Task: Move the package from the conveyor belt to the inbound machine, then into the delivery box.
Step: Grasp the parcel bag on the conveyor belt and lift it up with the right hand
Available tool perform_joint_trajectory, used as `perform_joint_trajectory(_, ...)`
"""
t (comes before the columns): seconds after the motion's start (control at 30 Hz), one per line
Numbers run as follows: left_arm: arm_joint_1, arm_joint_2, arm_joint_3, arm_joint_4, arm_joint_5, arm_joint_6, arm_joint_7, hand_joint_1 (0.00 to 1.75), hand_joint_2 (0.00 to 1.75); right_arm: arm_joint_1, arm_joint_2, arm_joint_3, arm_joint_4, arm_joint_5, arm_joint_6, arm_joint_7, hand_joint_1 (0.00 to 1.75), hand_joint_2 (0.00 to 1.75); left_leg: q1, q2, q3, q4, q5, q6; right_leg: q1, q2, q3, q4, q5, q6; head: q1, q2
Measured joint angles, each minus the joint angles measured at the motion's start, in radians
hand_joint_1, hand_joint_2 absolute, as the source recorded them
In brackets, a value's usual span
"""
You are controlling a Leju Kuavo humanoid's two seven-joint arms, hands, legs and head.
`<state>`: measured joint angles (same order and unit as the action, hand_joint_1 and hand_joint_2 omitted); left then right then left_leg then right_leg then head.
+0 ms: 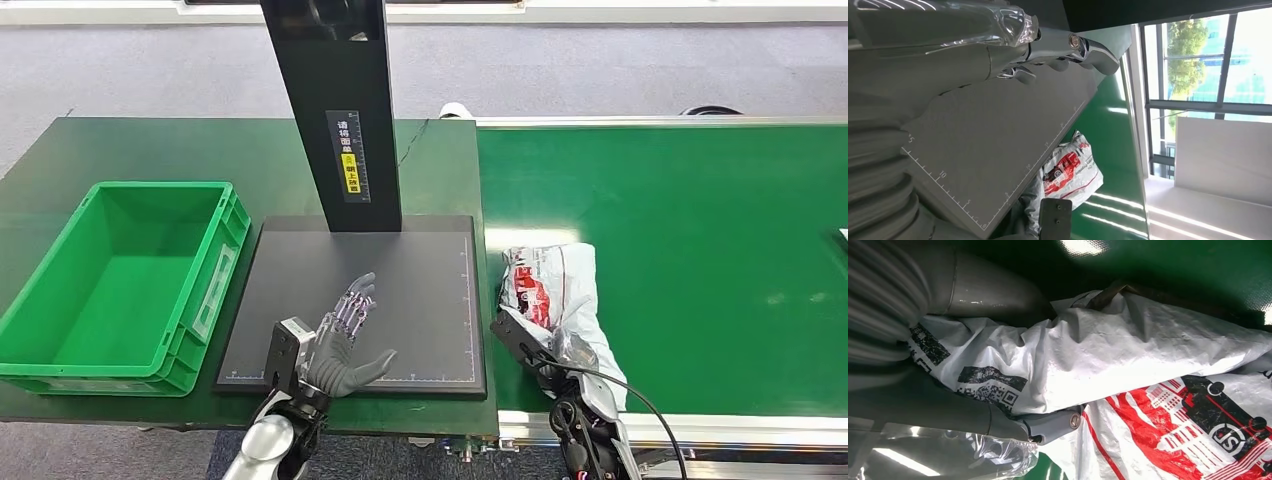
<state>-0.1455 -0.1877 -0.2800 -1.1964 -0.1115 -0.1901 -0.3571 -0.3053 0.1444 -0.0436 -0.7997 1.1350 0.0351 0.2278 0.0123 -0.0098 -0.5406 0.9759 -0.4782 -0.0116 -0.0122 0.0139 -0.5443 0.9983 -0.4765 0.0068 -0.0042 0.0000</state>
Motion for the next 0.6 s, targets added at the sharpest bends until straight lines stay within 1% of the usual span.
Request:
perform_joint_trajectory(0.07,0.000,0.000,0.000,0.001,-0.001,0.003,0.000,0.00,1.75,0.000,0.001,-0.001,0.001,-0.021,0.001,-0.026,1.75,1.75,0.000,0.000,0.000,0.000,0.000,0.000,0.000,0.000,0.001,0.000,0.000,0.000,0.000,0.000)
perform_joint_trajectory(0.17,0.001,0.000,0.000,0.002,-0.003,0.008,0.000,0.00,1.75,0.005,0.002,-0.008,-0.001,-0.093,-0.001,-0.099,1.75,1.75,0.000,0.004,0.000,0.000,0.000,0.000,0.000,0.003,0.001,0.000,0.001,0.000,0.000,0.000)
perform_joint_trajectory(0.23,0.004,0.000,0.001,0.001,-0.004,0.011,-0.001,0.00,1.75,0.017,0.003,-0.015,-0.015,-0.173,-0.005,-0.160,1.75,1.75,0.000,0.005,0.000,0.000,-0.001,0.000,0.000,0.004,0.000,0.000,0.001,-0.001,0.000,0.000)
perform_joint_trajectory(0.33,0.009,0.001,0.002,0.001,-0.006,0.012,-0.006,0.00,1.75,0.052,0.011,-0.024,-0.065,-0.331,-0.030,-0.234,1.75,1.75,0.000,0.004,-0.002,0.000,-0.001,0.000,0.000,0.004,-0.002,0.000,0.001,-0.001,0.000,0.000)
perform_joint_trajectory(0.4,0.015,0.003,0.002,-0.002,-0.005,0.014,-0.008,0.00,1.75,0.089,0.018,-0.030,-0.121,-0.442,-0.089,-0.281,1.75,1.75,0.000,0.001,-0.004,0.000,0.000,0.000,0.000,0.003,-0.004,0.000,0.001,-0.001,0.000,0.000)
perform_joint_trajectory(0.5,0.028,0.011,0.003,-0.012,0.006,0.018,-0.018,0.00,1.75,0.160,0.025,-0.037,-0.269,-0.622,-0.239,-0.377,1.75,1.75,0.000,-0.001,-0.010,0.000,0.000,0.000,0.000,0.000,-0.009,0.001,0.001,-0.001,0.000,0.000)
perform_joint_trajectory(0.53,0.030,0.015,0.003,-0.015,0.010,0.020,-0.021,0.00,1.75,0.178,0.026,-0.037,-0.319,-0.659,-0.271,-0.391,1.75,1.75,0.000,-0.001,-0.012,0.000,0.000,0.000,0.000,0.000,-0.010,0.001,0.001,-0.001,0.000,0.000)
perform_joint_trajectory(0.6,0.033,0.020,0.004,-0.018,0.015,0.022,-0.024,0.00,1.75,0.202,0.026,-0.038,-0.391,-0.689,-0.295,-0.397,1.75,1.75,0.000,0.000,-0.013,0.000,0.000,0.000,0.000,0.000,-0.012,0.001,0.001,-0.001,0.000,0.000)
